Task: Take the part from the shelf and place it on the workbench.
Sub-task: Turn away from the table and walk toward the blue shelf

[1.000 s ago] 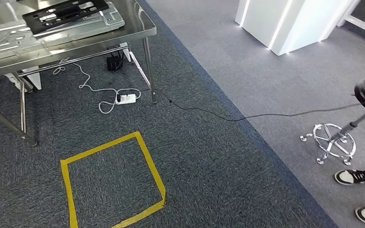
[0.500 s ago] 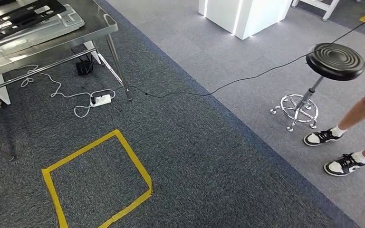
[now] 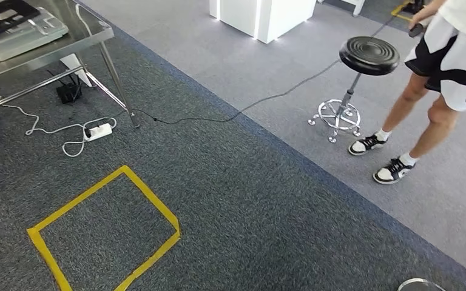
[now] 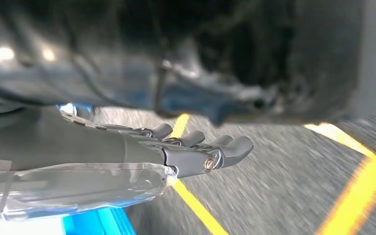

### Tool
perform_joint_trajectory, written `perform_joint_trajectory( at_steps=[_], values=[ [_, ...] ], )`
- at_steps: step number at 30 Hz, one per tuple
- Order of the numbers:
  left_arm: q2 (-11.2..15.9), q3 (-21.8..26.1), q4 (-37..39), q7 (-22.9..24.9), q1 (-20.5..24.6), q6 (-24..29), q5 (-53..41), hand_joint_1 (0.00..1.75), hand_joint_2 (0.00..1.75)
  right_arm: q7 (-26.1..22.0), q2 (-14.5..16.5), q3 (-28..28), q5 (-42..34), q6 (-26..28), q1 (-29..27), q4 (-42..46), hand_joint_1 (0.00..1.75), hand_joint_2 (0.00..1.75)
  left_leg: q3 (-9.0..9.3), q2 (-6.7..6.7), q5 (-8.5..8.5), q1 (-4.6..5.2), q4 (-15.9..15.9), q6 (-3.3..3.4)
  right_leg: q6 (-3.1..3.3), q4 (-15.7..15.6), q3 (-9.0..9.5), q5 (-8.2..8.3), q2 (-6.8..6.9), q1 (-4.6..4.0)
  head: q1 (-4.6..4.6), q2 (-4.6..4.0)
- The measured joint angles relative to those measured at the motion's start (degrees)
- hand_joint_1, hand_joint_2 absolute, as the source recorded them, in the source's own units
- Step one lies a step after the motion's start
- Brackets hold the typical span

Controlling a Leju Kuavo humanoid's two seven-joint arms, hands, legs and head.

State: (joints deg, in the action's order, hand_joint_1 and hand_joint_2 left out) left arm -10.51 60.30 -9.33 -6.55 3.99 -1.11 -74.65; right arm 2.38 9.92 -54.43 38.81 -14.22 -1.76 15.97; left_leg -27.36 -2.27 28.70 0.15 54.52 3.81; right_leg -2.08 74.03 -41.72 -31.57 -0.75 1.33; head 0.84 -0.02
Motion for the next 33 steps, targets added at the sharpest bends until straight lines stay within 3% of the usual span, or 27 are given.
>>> perform_joint_trajectory(
  at_steps=[2,3,4,5,6,7,8,9,11,13,14,15,16,17,19,20,22,24,26,28,30,31,32,33],
  values=[
    [0.0,0.02,0.0,-0.55,0.08,-0.02,0.05,0.0,0.0,-0.1,0.0,-0.02,0.01,-0.16,-0.08,-0.01,0.0,0.0,-1.7,-1.73,-0.9,0.07,0.39,-0.24,-0.25,1.46,1.55,3.62,0.57,0.17,0.01,0.0],
    [0.0,0.02,0.0,-0.66,0.2,-0.03,0.05,0.0,0.0,-0.17,0.0,-0.03,0.01,-0.17,-0.06,0.0,0.0,0.0,-2.33,-2.5,-1.24,0.1,0.73,-0.44,-0.24,-0.79,3.99,5.01,1.34,0.22,0.02,0.0],
    [-0.02,0.03,0.0,-0.71,0.27,-0.05,0.05,0.0,0.0,-0.23,-0.01,-0.03,0.02,-0.16,-0.03,0.03,0.0,0.0,-2.9,-3.13,-1.43,0.18,1.13,-0.67,-0.13,-4.81,7.65,5.1,2.6,0.16,-0.01,0.0],
    [-0.04,0.03,0.01,-0.75,0.3,-0.07,0.05,0.0,0.0,-0.29,-0.04,-0.04,0.02,-0.15,0.01,0.07,0.0,0.0,-3.26,-3.76,-1.55,0.26,1.64,-0.95,0.13,-9.49,11.35,3.97,3.79,0.01,0.01,0.0],
    [-0.08,0.04,0.01,-0.78,0.36,-0.08,0.05,0.0,0.0,-0.33,-0.08,-0.05,0.03,-0.15,0.05,0.11,0.0,0.0,-3.5,-4.39,-1.67,0.32,2.17,-1.28,0.47,-13.56,14.14,2.39,4.72,-0.19,-0.02,0.0],
    [-0.11,0.04,0.02,-0.8,0.43,-0.08,0.05,0.0,0.0,-0.36,-0.12,-0.05,0.03,-0.15,0.04,0.14,0.0,0.0,-3.8,-5.05,-1.81,0.32,2.56,-1.62,0.84,-16.14,15.62,1.18,4.98,-0.42,-0.02,0.0],
    [-0.13,0.04,0.02,-0.82,0.55,-0.08,0.05,0.0,0.0,-0.37,-0.15,-0.06,0.03,-0.16,0.02,0.15,0.0,0.0,-3.92,-5.73,-1.99,0.29,2.85,-1.99,1.32,-17.34,15.71,0.56,4.52,-0.49,-0.01,0.0],
    [-0.14,0.04,0.02,-0.82,0.68,-0.08,0.05,0.0,0.0,-0.37,-0.15,-0.07,0.03,-0.16,-0.05,0.15,0.0,0.0,-4.14,-5.55,-1.93,0.14,3.2,-2.43,1.78,-17.64,15.35,0.66,4.01,-0.44,-0.04,0.0],
    [-0.15,0.04,0.02,-0.82,0.69,-0.08,0.05,0.0,0.0,-0.37,-0.15,-0.08,0.04,-0.16,-0.08,0.15,0.0,0.0,-5.24,-2.42,0.29,-0.16,5.81,-3.19,2.8,-17.85,14.74,1.42,3.03,-0.27,0.0,0.0],
    [-0.15,0.04,0.02,-0.81,0.4,-0.09,0.05,0.0,0.0,-0.37,-0.16,-0.11,0.05,-0.15,-0.04,0.16,0.0,0.0,-7.86,1.14,4.79,-0.43,12.53,-3.61,3.5,-17.74,13.87,2.1,2.08,-0.44,0.05,0.0],
    [-0.15,0.04,0.03,-0.8,0.21,-0.09,0.05,0.0,0.0,-0.37,-0.17,-0.14,0.05,-0.14,-0.05,0.16,0.0,0.0,-9.22,1.67,6.55,-0.48,16.18,-3.67,3.66,-17.57,13.37,2.38,1.47,-0.59,0.07,0.0],
    [-0.15,0.04,0.04,-0.79,0.06,-0.1,0.05,0.0,0.0,-0.37,-0.17,-0.16,0.05,-0.14,-0.12,0.16,0.0,0.0,-10.02,1.82,7.24,-0.49,18.59,-3.68,3.71,-17.34,12.89,2.61,0.77,-0.72,0.06,0.0],
    [-0.15,0.04,0.05,-0.76,-0.03,-0.14,0.05,0.0,0.0,-0.37,-0.17,-0.17,0.05,-0.14,-0.2,0.16,0.0,0.0,-9.86,1.87,6.72,-0.5,18.95,-3.61,3.69,-17.05,12.45,2.76,0.02,-0.81,0.06,0.0],
    [-0.15,0.04,0.06,-0.68,-0.06,-0.23,0.04,0.0,0.0,-0.37,-0.17,-0.19,0.07,-0.14,-0.26,0.15,0.0,0.0,-8.63,1.99,5.19,-0.49,17.09,-3.46,3.64,-16.73,12.09,2.85,-0.76,-0.87,0.06,0.0],
    [-0.14,0.04,0.07,-0.4,-0.04,-0.44,-0.07,0.0,0.0,-0.37,-0.13,-0.19,0.14,-0.13,-0.3,0.14,0.0,0.0,-4.32,3.51,1.73,-0.45,9.56,-2.88,3.5,-16.1,11.56,2.92,-2.16,-0.89,0.05,0.0],
    [-0.12,0.04,0.07,-0.22,-0.05,-0.51,-0.15,0.0,0.0,-0.37,-0.08,-0.19,0.19,-0.08,-0.24,0.13,0.0,0.0,-2.55,4.54,0.74,-0.42,6.35,-2.62,3.32,-15.86,11.27,3.0,-2.8,-0.88,0.05,0.0],
    [-0.09,0.04,0.07,0.06,-0.02,-0.56,-0.25,0.0,0.0,-0.42,-0.01,-0.19,0.23,0.16,-0.15,0.11,0.0,0.0,-1.18,5.71,0.64,-0.27,3.5,-2.28,2.7,-15.63,10.68,3.32,-3.9,-0.74,0.04,0.0],
    [-0.09,0.04,0.07,0.23,0.18,-0.54,-0.27,0.0,0.0,-0.51,0.0,-0.19,0.27,0.71,-0.16,0.07,0.0,0.0,-1.08,4.83,0.37,-0.34,2.56,-1.94,2.01,-15.62,10.38,3.64,-4.54,-0.66,0.03,0.0],
    [-0.1,0.04,0.08,0.39,0.22,-0.5,-0.34,0.0,0.0,-0.57,-0.08,-0.21,0.28,1.45,-0.18,0.02,0.0,0.0,-0.89,3.6,-0.24,-0.57,1.52,-1.28,1.56,-13.89,9.4,2.45,-2.91,-0.76,-0.03,0.0],
    [-0.11,0.04,0.09,0.53,0.0,-0.45,-0.5,0.0,0.0,-0.54,-0.15,-0.27,0.26,2.15,-0.08,-0.01,0.0,0.0,-1.0,2.2,-0.6,-0.59,1.06,-0.78,1.22,-8.02,6.4,-1.0,-0.65,-0.73,-0.09,0.0],
    [-0.11,0.04,0.09,0.61,-0.28,-0.31,-0.61,0.0,0.0,-0.05,-0.15,-0.41,0.5,2.93,-0.07,0.03,0.0,0.0,-1.36,0.74,-0.61,-0.5,1.1,-0.66,0.75,-1.38,3.14,-3.67,0.02,-0.42,-0.09,0.0],
    [-0.11,0.04,0.09,0.55,-0.37,-0.12,-0.6,0.0,0.0,0.42,-0.14,-0.47,0.95,3.81,-0.16,0.17,0.0,0.0,-1.45,0.09,-0.57,-0.49,1.13,-0.7,0.51,-0.25,2.67,-3.53,0.2,-0.19,-0.09,0.0],
    [-0.11,0.04,0.09,0.39,-0.41,0.15,-0.51,0.0,0.0,0.94,-0.09,-0.51,1.63,5.27,-0.28,0.45,0.0,0.0,-1.48,-0.5,-0.5,-0.51,1.2,-0.81,0.27,-1.31,3.32,-2.37,0.46,0.08,-0.09,0.0],
    [-0.11,0.04,0.09,0.12,-0.42,0.43,-0.4,0.0,0.0,1.37,-0.03,-0.52,2.47,7.12,-0.37,0.81,0.0,0.0,-1.42,-0.99,-0.35,-0.57,1.37,-1.0,0.06,-4.43,5.04,-0.5,0.94,0.35,-0.09,0.0]
  ],
)
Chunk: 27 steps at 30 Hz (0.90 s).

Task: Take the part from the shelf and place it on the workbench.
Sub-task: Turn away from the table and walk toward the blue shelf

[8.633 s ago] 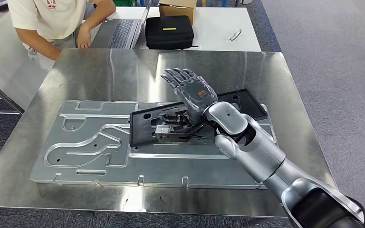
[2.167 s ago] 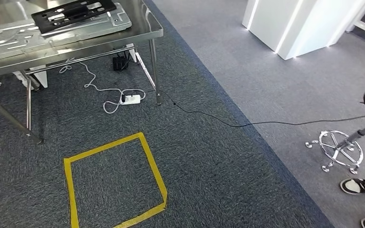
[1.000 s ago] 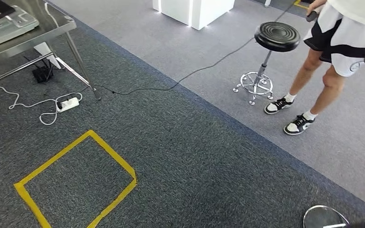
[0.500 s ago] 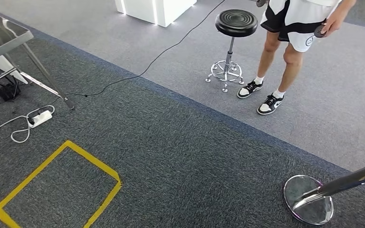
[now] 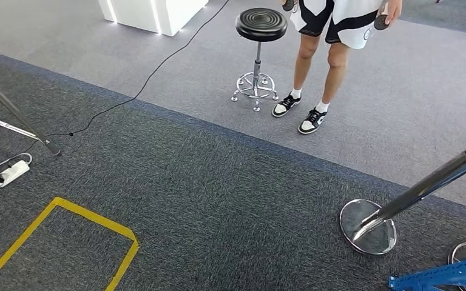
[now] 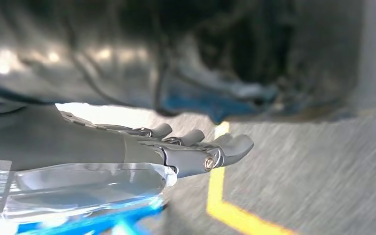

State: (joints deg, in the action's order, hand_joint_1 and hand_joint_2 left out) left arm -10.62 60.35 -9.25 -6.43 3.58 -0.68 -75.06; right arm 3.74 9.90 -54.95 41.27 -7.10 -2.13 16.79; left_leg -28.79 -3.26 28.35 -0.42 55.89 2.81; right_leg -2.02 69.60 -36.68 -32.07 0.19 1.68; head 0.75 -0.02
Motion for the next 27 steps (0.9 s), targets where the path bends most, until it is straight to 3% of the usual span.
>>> perform_joint_trajectory(
  at_steps=[2,3,4,6,8,9,11,12,13,14,15,17,18,19,21,22,24,26,27],
  values=[
    [0.02,0.01,0.0,-0.62,0.01,0.49,0.19,0.0,0.0,0.28,0.11,0.0,1.54,3.66,0.15,0.58,0.0,0.0,0.04,-0.88,0.55,0.0,0.74,-0.69,-0.09,-7.51,3.89,2.88,1.74,0.19,0.02,0.0],
    [0.03,0.01,0.0,-0.82,0.02,0.65,0.21,0.0,0.0,0.16,0.13,-0.01,2.09,4.8,0.37,0.67,0.0,0.0,0.0,-1.22,0.83,0.07,1.11,-1.09,0.1,-9.69,4.97,3.44,2.27,0.07,0.05,0.0],
    [0.05,0.01,0.0,-0.9,0.06,0.78,0.22,0.0,0.0,0.02,0.13,-0.03,2.45,5.51,0.55,0.67,0.0,0.0,-0.02,-1.56,1.05,0.18,1.37,-1.46,0.39,-10.57,5.29,3.45,2.49,-0.12,0.09,0.0],
    [0.07,0.0,0.0,-0.75,0.21,0.89,0.3,0.0,0.0,-0.03,0.11,-0.22,2.76,6.01,0.75,0.66,0.0,0.0,0.14,-2.13,1.24,0.12,1.52,-2.06,1.2,-10.61,5.11,3.54,1.63,-0.33,0.14,0.0],
    [0.07,0.01,0.0,-0.94,0.33,1.13,0.77,0.0,0.0,0.63,0.09,-0.52,2.87,5.84,0.87,0.64,0.0,0.0,-0.09,-1.14,2.29,-0.23,2.65,-2.61,1.99,-11.0,5.16,3.87,0.94,-0.28,0.14,0.0],
    [0.07,0.05,0.0,-1.43,0.27,1.5,1.28,0.0,0.0,1.3,0.09,-0.65,3.1,5.36,0.98,0.62,0.0,0.0,-1.03,-0.02,3.77,-0.35,4.73,-2.82,2.34,-11.2,5.19,4.06,0.64,-0.24,0.15,0.0],
    [0.07,0.32,-0.01,-2.86,0.06,2.62,2.49,0.0,0.0,2.78,0.09,-0.79,3.8,3.55,1.14,0.43,0.0,0.0,-4.53,2.12,7.77,-0.41,12.16,-2.93,2.64,-11.22,5.0,4.2,-0.02,-0.42,0.16,0.0],
    [0.07,0.54,-0.01,-3.5,-0.1,3.15,3.01,0.0,0.0,3.37,0.09,-0.83,4.15,2.45,1.2,0.27,0.0,0.0,-6.41,2.54,9.12,-0.39,15.95,-2.89,2.69,-11.15,4.88,4.22,-0.5,-0.55,0.16,0.0],
    [0.07,0.75,-0.01,-3.93,-0.21,3.54,3.36,0.0,0.0,3.77,0.09,-0.86,4.36,1.56,1.23,0.09,0.0,0.0,-7.63,2.73,9.35,-0.38,18.2,-2.78,2.71,-11.08,4.82,4.22,-1.07,-0.68,0.16,0.0],
    [0.07,0.96,-0.01,-4.13,-0.34,3.83,3.59,0.0,0.0,4.05,0.09,-0.88,4.46,0.77,1.28,-0.11,0.0,0.0,-7.82,2.84,8.34,-0.35,18.2,-2.59,2.73,-11.01,4.83,4.21,-1.69,-0.79,0.16,0.0],
    [0.07,1.15,-0.01,-4.16,-0.45,4.1,3.84,0.0,0.0,4.25,0.09,-0.89,4.58,0.04,1.42,-0.35,0.0,0.0,-6.97,3.1,6.26,-0.32,15.88,-2.31,2.74,-10.97,4.92,4.19,-2.39,-0.86,0.16,0.0],
    [0.18,1.61,-0.02,-3.36,-0.61,4.58,4.49,0.0,0.0,4.39,0.08,-0.89,4.96,-1.67,1.94,-1.12,0.0,0.0,-3.85,4.77,1.77,-0.21,8.05,-1.62,2.67,-10.87,5.05,4.14,-3.69,-0.96,0.15,0.0],
    [0.28,1.9,-0.02,-2.49,-0.6,4.66,4.9,0.0,0.0,4.26,0.04,-0.87,5.34,-2.59,2.28,-1.59,0.0,0.0,-2.64,5.62,0.56,-0.14,4.87,-1.42,2.51,-10.79,4.94,4.16,-4.29,-0.99,0.15,0.0],
    [0.41,2.24,-0.03,-1.41,-0.53,4.59,5.26,0.0,0.0,4.03,-0.01,-0.81,5.78,-3.46,2.56,-2.05,0.0,0.0,-2.05,6.21,0.17,-0.06,3.11,-1.3,2.27,-10.75,4.74,4.22,-4.75,-0.99,0.14,0.0],
    [0.64,2.91,-0.08,0.99,-0.26,4.15,6.0,0.0,0.0,3.06,-0.11,-0.45,7.01,-4.65,2.9,-2.85,0.0,0.0,-1.78,5.9,0.28,0.03,2.25,-1.11,1.55,-10.89,4.4,4.47,-5.63,-0.9,0.12,0.0],
    [0.73,3.24,-0.13,2.14,-0.14,3.97,6.27,0.0,0.0,2.33,-0.16,-0.13,7.7,-4.85,2.97,-3.19,0.0,0.0,-1.6,5.4,0.04,-0.03,1.96,-0.85,1.26,-10.76,4.35,4.41,-5.54,-0.84,0.11,0.0],
    [0.93,3.92,-0.34,4.17,-0.21,3.85,6.64,0.0,0.0,0.48,-0.29,0.8,9.23,-4.99,3.2,-3.79,0.0,0.0,-1.25,4.29,-0.49,-0.19,1.22,-0.12,0.88,-8.24,3.22,2.62,-3.72,-0.94,0.02,0.0],
    [1.12,4.5,-0.58,5.26,-0.54,3.93,6.76,0.0,0.0,-1.06,-0.41,1.92,10.5,-5.72,3.55,-4.39,0.0,0.0,-1.33,3.13,-0.66,-0.02,1.01,0.34,0.73,-1.58,0.0,-1.17,-1.39,-0.91,-0.07,0.0],
    [1.2,4.68,-0.66,5.46,-0.66,3.99,6.74,0.0,0.0,-1.65,-0.43,2.47,11.05,-6.1,3.66,-4.7,0.0,0.0,-1.45,2.55,-0.64,0.12,1.05,0.44,0.62,2.05,-1.78,-2.73,-0.96,-0.85,-0.07,0.0]
  ],
)
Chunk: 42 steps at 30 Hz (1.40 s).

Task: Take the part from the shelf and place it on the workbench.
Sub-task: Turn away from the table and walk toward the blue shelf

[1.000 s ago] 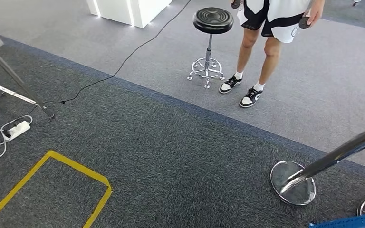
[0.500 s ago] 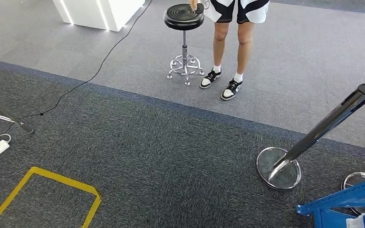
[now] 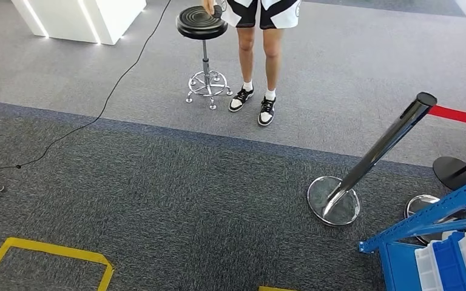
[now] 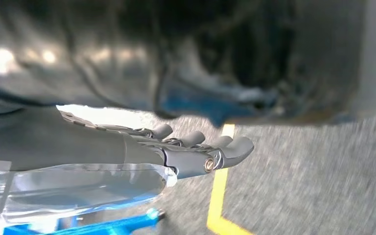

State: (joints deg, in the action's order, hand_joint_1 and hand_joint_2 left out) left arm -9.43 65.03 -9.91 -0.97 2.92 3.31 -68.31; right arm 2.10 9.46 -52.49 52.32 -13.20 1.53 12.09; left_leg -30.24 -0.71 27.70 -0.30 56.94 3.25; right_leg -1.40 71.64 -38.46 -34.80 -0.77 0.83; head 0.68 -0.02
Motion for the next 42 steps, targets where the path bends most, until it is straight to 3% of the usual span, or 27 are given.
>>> perform_joint_trajectory(
  at_steps=[1,2,3,5,7,10,11,13,15,16,17,18,20,22,25,27,30,31,32,33,34,35,37,38,40,42],
  values=[
    [0.04,0.13,-0.03,-0.01,-0.06,0.07,-0.11,0.0,0.0,-0.47,-0.03,0.53,0.58,-0.07,-0.01,-0.26,0.0,0.0,-0.08,-0.54,0.03,0.1,0.04,0.01,-0.09,2.41,-1.15,-0.63,0.25,0.06,0.0,0.0],
    [0.08,0.2,-0.07,-0.13,-0.07,0.15,-0.34,0.0,0.0,-0.86,-0.05,1.08,1.23,0.21,-0.11,-0.48,0.0,0.0,-0.11,-1.04,0.08,0.17,0.08,0.0,-0.15,2.8,-1.26,-0.15,0.42,0.08,0.01,0.0],
    [0.09,0.24,-0.12,-0.32,-0.06,0.24,-0.59,0.0,0.0,-1.11,-0.09,1.65,1.86,0.74,-0.25,-0.66,0.0,0.0,-0.06,-1.47,0.15,0.19,0.13,-0.03,-0.14,0.8,-0.14,1.34,0.66,0.08,0.01,0.0],
    [0.09,0.24,-0.25,-0.85,-0.04,0.31,-1.05,0.0,0.0,-1.25,-0.21,2.64,2.75,1.61,-0.47,-0.9,0.0,0.0,0.15,-2.22,0.42,0.31,0.32,-0.29,0.18,-7.22,4.23,4.94,2.02,-0.09,0.01,0.0],
    [0.1,0.15,-0.39,-1.65,-0.02,0.3,-1.65,0.0,0.0,-1.01,-0.34,3.23,2.96,1.69,-0.54,-1.12,0.0,0.0,0.3,-2.8,0.73,0.51,0.55,-0.8,0.77,-12.51,6.85,6.52,2.99,-0.44,0.02,0.0],
    [0.12,-0.37,-0.54,-2.75,0.09,0.28,-2.44,0.0,0.0,-0.39,-0.5,3.78,2.84,1.29,-0.7,-1.56,0.0,0.0,0.48,-3.44,1.0,0.55,0.65,-1.61,1.59,-13.33,6.89,6.8,2.17,-0.49,0.04,0.0],
    [0.14,-0.51,-0.55,-2.9,0.12,0.28,-2.55,0.0,0.0,-0.27,-0.55,3.94,2.82,1.22,-0.74,-1.71,0.0,0.0,0.35,-3.05,1.56,0.48,1.2,-1.88,1.93,-13.57,6.97,7.01,1.84,-0.34,0.05,0.0],
    [0.17,-0.63,-0.56,-2.97,0.09,0.28,-2.59,0.0,0.0,-0.22,-0.6,4.14,2.82,1.2,-0.75,-1.89,0.0,0.0,-1.34,-1.33,4.49,0.21,5.37,-2.39,2.58,-14.0,7.08,7.42,1.24,-0.07,0.1,0.0],
    [0.19,-0.68,-0.56,-2.97,0.0,0.27,-2.62,0.0,0.0,-0.22,-0.63,4.22,2.82,1.2,-0.75,-1.97,0.0,0.0,-4.79,0.04,8.39,-0.01,13.13,-2.73,2.8,-13.99,6.88,7.53,0.56,-0.15,0.13,0.0],
    [0.19,-0.69,-0.56,-2.97,-0.04,0.25,-2.63,0.0,0.0,-0.22,-0.63,4.24,2.82,1.2,-0.77,-2.03,0.0,0.0,-6.21,0.24,9.37,-0.09,16.17,-2.84,2.82,-13.92,6.81,7.54,0.14,-0.19,0.12,0.0],
    [0.19,-0.7,-0.56,-2.97,-0.07,0.24,-2.63,0.0,0.0,-0.22,-0.63,4.24,2.82,1.2,-0.8,-2.09,0.0,0.0,-6.82,0.31,9.24,-0.16,17.4,-2.89,2.81,-13.82,6.78,7.54,-0.32,-0.21,0.12,0.0],
    [0.19,-0.7,-0.56,-2.97,-0.11,0.22,-2.63,0.0,0.0,-0.22,-0.63,4.25,2.82,1.2,-0.81,-2.17,0.0,0.0,-6.29,0.37,7.89,-0.22,16.19,-2.88,2.77,-13.68,6.77,7.51,-0.83,-0.2,0.12,0.0],
    [0.23,-0.7,-0.59,-2.97,-0.21,0.21,-2.63,0.0,0.0,-0.22,-0.63,4.28,2.82,1.2,-0.82,-2.29,0.0,0.0,-2.92,1.26,3.67,-0.37,8.72,-2.69,2.54,-13.3,6.75,7.36,-1.86,-0.12,0.12,0.0],
    [0.27,-0.73,-0.65,-2.98,-0.32,0.22,-2.64,0.0,0.0,-0.22,-0.63,4.32,2.82,1.2,-0.78,-2.37,0.0,0.0,-0.28,2.5,1.46,-0.31,2.6,-2.43,2.04,-12.84,6.5,7.2,-2.7,-0.16,0.1,0.0],
    [0.29,-0.77,-0.77,-3.05,-0.12,0.21,-2.63,0.0,0.0,-0.22,-0.63,4.4,2.82,1.19,-0.89,-2.51,0.0,0.0,0.19,2.36,1.18,-0.07,1.27,-1.78,1.02,-12.89,6.15,7.45,-3.55,-0.11,0.07,0.0],
    [0.3,-0.77,-0.85,-3.05,-0.04,0.21,-2.63,0.0,0.0,-0.22,-0.69,4.48,2.82,1.2,-0.99,-2.61,0.0,0.0,0.38,1.48,0.64,-0.2,0.68,-0.9,0.56,-11.51,5.5,6.35,-2.63,-0.08,0.04,0.0],
    [0.33,-0.77,-0.94,-3.08,-0.3,0.18,-2.67,0.0,0.0,-0.2,-0.79,4.66,2.81,1.19,-0.94,-2.65,0.0,0.0,0.13,-0.02,0.28,-0.12,0.3,-0.1,0.14,-1.95,1.04,0.98,-0.14,-0.02,0.0,0.0],
    [0.33,-0.78,-0.96,-3.2,-0.37,0.09,-2.78,0.0,0.0,-0.17,-0.79,4.69,2.8,1.2,-0.95,-2.66,0.0,0.0,0.02,-0.51,0.29,-0.01,0.33,-0.07,-0.01,1.31,-0.5,-0.24,0.1,0.02,0.01,0.0],
    [0.33,-0.83,-0.96,-3.43,-0.4,-0.04,-2.97,0.0,0.0,-0.12,-0.79,4.71,2.73,1.29,-0.99,-2.68,0.0,0.0,-0.04,-0.99,0.3,0.07,0.36,-0.06,-0.1,3.01,-1.24,-0.47,0.24,0.05,0.01,0.0],
    [0.33,-0.97,-0.96,-3.73,-0.39,-0.2,-3.32,0.0,0.0,-0.13,-0.79,4.71,2.5,1.59,-1.06,-2.7,0.0,0.0,-0.04,-1.42,0.34,0.12,0.41,-0.08,-0.11,2.44,-0.84,0.41,0.39,0.06,0.01,0.0],
    [0.33,-1.25,-0.96,-4.01,-0.38,-0.34,-3.88,0.0,0.0,-0.22,-0.79,4.7,2.12,2.1,-1.14,-2.7,0.0,0.0,0.01,-1.79,0.4,0.15,0.47,-0.13,-0.05,-0.36,0.7,2.16,0.68,0.06,0.01,0.0],
    [0.31,-1.67,-0.96,-4.15,-0.35,-0.42,-4.58,0.0,0.0,-0.45,-0.8,4.63,1.55,2.95,-1.21,-2.66,0.0,0.0,0.1,-2.15,0.5,0.17,0.56,-0.23,0.12,-4.6,2.97,4.09,1.4,0.0,0.0,0.0],
    [0.28,-2.84,-0.96,-3.47,-0.31,-0.38,-6.38,0.0,0.0,-1.15,-0.82,4.3,0.15,5.19,-1.24,-2.32,0.0,0.0,0.19,-2.72,0.78,0.4,0.8,-0.62,0.6,-11.29,6.39,6.28,2.83,-0.33,0.01,0.0],
    [0.27,-3.52,-0.96,-2.75,-0.26,-0.28,-7.35,0.0,0.0,-1.29,-0.81,3.92,-0.79,6.5,-1.27,-2.03,0.0,0.0,0.23,-2.97,0.89,0.51,0.89,-0.87,0.85,-12.68,6.97,6.49,3.2,-0.51,0.03,0.0],
    [0.21,-4.91,-0.96,-1.63,-0.05,-0.14,-8.92,0.0,0.0,0.18,-0.58,2.61,-3.01,8.65,-1.41,-1.13,0.0,0.0,0.42,-3.52,0.94,0.62,0.8,-1.43,1.34,-13.04,6.82,6.65,2.55,-0.61,0.08,0.0],
    [0.1,-6.16,-0.96,-1.48,0.25,-0.38,-9.91,0.0,0.0,5.29,0.27,0.65,-4.97,10.34,-1.57,0.56,0.0,0.0,0.16,-2.7,1.96,0.45,1.85,-2.03,2.01,-13.6,7.01,7.07,1.93,-0.32,0.08,0.0]
  ],
)
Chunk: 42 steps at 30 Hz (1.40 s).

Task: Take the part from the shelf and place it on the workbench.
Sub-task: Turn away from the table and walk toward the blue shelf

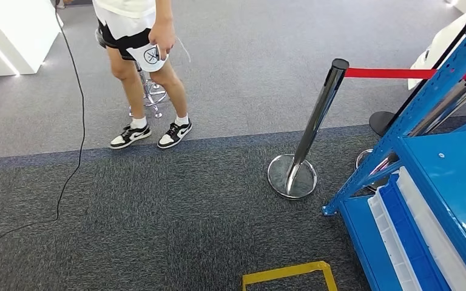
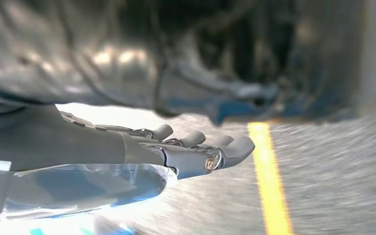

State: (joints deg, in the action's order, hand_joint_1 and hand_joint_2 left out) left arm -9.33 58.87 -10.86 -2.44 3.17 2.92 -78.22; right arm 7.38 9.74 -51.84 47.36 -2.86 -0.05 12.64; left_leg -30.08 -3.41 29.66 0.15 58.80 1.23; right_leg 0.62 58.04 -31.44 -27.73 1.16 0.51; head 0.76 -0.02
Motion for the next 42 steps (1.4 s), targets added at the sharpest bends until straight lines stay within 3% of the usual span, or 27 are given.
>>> perform_joint_trajectory(
  at_steps=[2,4,5,6,8,10,12,14,15,17,19,20,21,23,25,26,27,29,30,31,33,35,36,37,39,41,42],
  values=[
    [-0.14,-1.31,0.03,0.42,0.23,-0.62,-1.26,0.0,0.0,6.31,1.35,-2.22,-1.13,1.35,-0.11,2.49,0.0,0.0,-2.09,1.9,3.19,-0.32,4.81,-0.46,0.55,-0.38,0.13,0.36,-0.51,0.21,0.02,0.0],
    [-0.27,-2.82,0.08,0.96,0.35,-1.27,-2.9,0.0,0.0,11.11,2.77,-4.46,-2.02,1.52,-0.34,5.05,0.0,0.0,-5.51,2.78,6.63,-0.5,12.25,-0.72,0.71,-0.31,-0.02,0.42,-1.22,0.1,0.04,0.0],
    [-0.33,-3.61,0.1,0.97,0.38,-1.51,-3.59,0.0,0.0,12.77,3.44,-5.62,-2.69,1.2,-0.48,6.24,0.0,0.0,-6.68,2.89,7.18,-0.57,14.74,-0.81,0.72,-0.24,-0.05,0.42,-1.71,0.05,0.04,0.0],
    [-0.41,-4.37,0.11,0.81,0.43,-1.68,-4.04,0.0,0.0,14.0,4.13,-6.83,-3.48,0.75,-0.57,7.31,0.0,0.0,-6.86,2.92,6.47,-0.62,15.05,-0.83,0.7,-0.13,-0.06,0.41,-2.27,0.03,0.04,0.0],
    [-0.55,-5.51,0.13,0.35,0.6,-1.85,-4.35,0.0,0.0,15.06,5.35,-9.05,-4.77,0.03,-0.64,9.07,0.0,0.0,-4.27,3.42,2.38,-0.73,9.33,-0.65,0.59,0.22,-0.04,0.32,-3.49,0.05,0.04,0.0],
    [-0.6,-6.25,0.15,0.1,0.78,-1.89,-4.43,0.0,0.0,15.29,6.36,-10.61,-5.26,-0.19,-0.61,10.32,0.0,0.0,-1.15,5.16,-0.48,-0.71,2.15,-0.32,0.24,0.67,-0.29,0.18,-4.59,0.03,0.04,0.0],
    [-0.64,-6.91,0.17,0.01,1.06,-1.92,-4.48,0.0,0.0,15.33,7.06,-11.65,-5.4,-0.22,-0.65,11.27,0.0,0.0,-0.23,6.13,-0.8,-0.5,-0.42,-0.07,-0.37,0.82,-0.7,0.24,-5.39,0.15,0.04,0.0],
    [-0.77,-7.36,0.17,-0.12,1.36,-1.94,-4.55,0.0,0.0,15.37,7.44,-12.47,-5.44,-0.23,-0.84,11.97,0.0,0.0,-0.04,5.32,-1.23,-0.51,-0.95,0.4,-1.04,0.74,-0.9,0.39,-5.9,0.32,0.02,0.0],
    [-0.83,-7.43,0.17,-0.53,1.4,-1.98,-4.46,0.0,0.0,15.39,7.55,-12.82,-5.53,-0.29,-0.92,12.25,0.0,0.0,0.12,4.82,-1.51,-0.61,-1.31,0.79,-1.29,1.2,-1.11,0.0,-5.44,0.29,-0.02,0.0],
    [-0.92,-7.47,0.18,-2.81,1.49,-2.33,-3.97,0.0,0.0,14.42,7.21,-13.48,-5.86,-0.47,-0.77,12.47,0.0,0.0,0.22,3.64,-2.0,-0.76,-1.9,1.53,-1.63,5.3,-3.05,-2.63,-3.53,0.27,-0.16,0.0],
    [-1.11,-7.69,0.19,-4.55,1.94,-2.65,-4.18,0.0,0.0,10.09,5.91,-13.87,-5.56,0.24,-0.23,11.26,0.0,0.0,0.01,2.53,-2.07,-0.59,-1.94,1.8,-1.95,12.63,-6.74,-6.09,-2.07,0.31,-0.25,0.0],
    [-1.25,-8.08,0.2,-4.16,2.29,-2.69,-4.9,0.0,0.0,6.54,5.03,-13.91,-4.97,1.0,0.09,10.16,0.0,0.0,-0.06,1.9,-2.05,-0.53,-1.92,1.8,-2.11,15.38,-8.15,-6.82,-1.85,0.37,-0.25,0.0],
    [-1.39,-8.71,0.2,-3.1,2.66,-2.66,-5.89,0.0,0.0,2.51,4.15,-13.84,-4.23,1.76,0.39,9.01,0.0,0.0,-0.07,1.29,-1.99,-0.51,-1.89,1.8,-2.25,16.17,-8.6,-6.45,-1.68,0.44,-0.25,0.0],
    [-1.58,-10.52,0.2,-0.61,3.23,-2.5,-7.65,0.0,0.0,-5.32,2.66,-13.38,-2.87,2.31,0.85,7.36,0.0,0.0,0.09,0.13,-1.76,-0.53,-1.75,1.68,-2.38,11.22,-6.09,-3.05,-0.82,0.61,-0.26,0.0],
    [-1.64,-12.22,0.2,0.9,3.48,-2.21,-8.04,0.0,0.0,-12.81,1.57,-12.36,-1.87,0.86,1.21,6.31,0.0,0.0,0.3,-0.83,-1.34,-0.34,-1.44,1.28,-2.12,3.67,-2.29,-0.21,1.65,0.54,-0.25,0.0],
    [-1.6,-12.72,0.2,1.19,3.49,-2.02,-7.6,0.0,0.0,-16.88,1.15,-11.72,-1.47,-0.59,1.33,5.86,0.0,0.0,0.4,-1.21,-1.14,-0.2,-1.31,1.0,-1.88,1.55,-1.25,0.35,2.5,0.4,-0.23,0.0],
    [-1.53,-13.0,0.2,1.3,3.45,-1.88,-6.85,0.0,0.0,-21.2,0.81,-11.08,-1.28,-2.46,1.38,5.42,0.0,0.0,0.52,-1.6,-0.98,-0.07,-1.23,0.68,-1.61,0.82,-1.03,0.32,2.92,0.23,-0.21,0.0],
    [-1.31,-12.69,0.19,-0.6,3.41,-3.76,-2.59,0.0,0.0,-31.09,0.05,-9.71,-3.49,-8.03,0.67,4.82,0.0,0.0,0.82,-2.3,-0.77,0.01,-1.26,0.1,-1.08,0.83,-1.2,0.45,1.97,0.12,-0.19,0.0],
    [-1.27,-11.74,-0.21,-3.02,3.52,-6.85,1.61,0.0,0.0,-35.69,-0.47,-8.55,-6.84,-10.85,-0.06,5.97,0.0,0.0,0.83,-1.98,-0.44,-0.09,-1.0,-0.22,-0.81,0.68,-1.1,0.54,1.54,0.23,-0.17,0.0],
    [-1.53,-9.87,-1.72,-6.03,3.73,-12.27,8.17,0.0,0.0,-38.68,-0.43,-6.68,-12.21,-12.47,-0.99,9.06,0.0,0.0,0.43,-0.98,0.38,-0.16,-0.02,-0.51,-0.53,0.57,-0.96,0.64,1.14,0.42,-0.19,0.0],
    [-2.92,-3.6,-10.04,-8.15,3.99,-29.53,29.41,0.0,0.0,-36.65,-0.09,0.56,-26.15,-7.7,-1.72,21.15,0.0,0.0,-2.32,1.71,3.75,-0.35,5.78,-1.04,0.09,0.52,-1.07,0.98,0.25,0.75,-0.02,0.0],
    [-4.34,1.81,-22.12,-2.44,2.42,-46.55,57.35,0.0,0.0,-30.82,-0.57,12.12,-37.16,3.31,-0.91,33.11,0.0,0.0,-6.37,2.85,7.06,-0.53,14.05,-1.3,0.65,0.7,-1.67,1.32,-1.51,0.72,0.14,0.0],
    [-4.77,2.63,-28.2,0.86,0.41,-51.47,71.16,0.0,0.0,-29.82,-1.44,19.64,-40.41,8.0,-0.47,37.44,0.0,0.0,-7.52,2.97,7.32,-0.68,16.37,-1.35,0.83,0.78,-1.75,1.39,-2.75,0.59,0.15,0.0],
    [-5.0,1.93,-34.07,2.9,-2.22,-53.52,83.47,0.0,0.0,-29.96,-2.67,28.2,-43.05,11.1,-0.43,41.27,0.0,0.0,-7.62,3.04,6.39,-0.81,16.48,-1.26,0.91,0.85,-1.68,1.4,-4.13,0.4,0.16,0.0],
    [-5.01,-3.12,-44.9,2.62,-7.81,-48.12,101.43,0.0,0.0,-31.11,-5.11,47.51,-47.58,14.04,-0.9,47.9,0.0,0.0,-5.06,3.41,1.79,-0.64,10.08,-0.51,0.81,0.92,-1.18,1.24,-6.09,0.07,0.25,0.0],
    [-4.29,-12.41,-52.61,-0.21,-11.49,-32.97,106.89,0.0,0.0,-31.74,-7.52,64.51,-50.86,14.68,-1.61,52.24,0.0,0.0,-2.23,4.01,-1.74,0.03,2.51,0.72,0.31,1.01,-1.0,0.88,-5.95,-0.15,0.34,0.0],
    [-3.84,-18.19,-55.51,-1.49,-12.82,-25.19,106.4,0.0,0.0,-31.93,-8.53,70.99,-51.83,14.83,-1.88,53.79,0.0,0.0,-1.72,4.35,-2.37,0.35,0.64,1.12,0.02,1.03,-1.08,0.71,-5.35,-0.19,0.35,0.0]
  ],
)
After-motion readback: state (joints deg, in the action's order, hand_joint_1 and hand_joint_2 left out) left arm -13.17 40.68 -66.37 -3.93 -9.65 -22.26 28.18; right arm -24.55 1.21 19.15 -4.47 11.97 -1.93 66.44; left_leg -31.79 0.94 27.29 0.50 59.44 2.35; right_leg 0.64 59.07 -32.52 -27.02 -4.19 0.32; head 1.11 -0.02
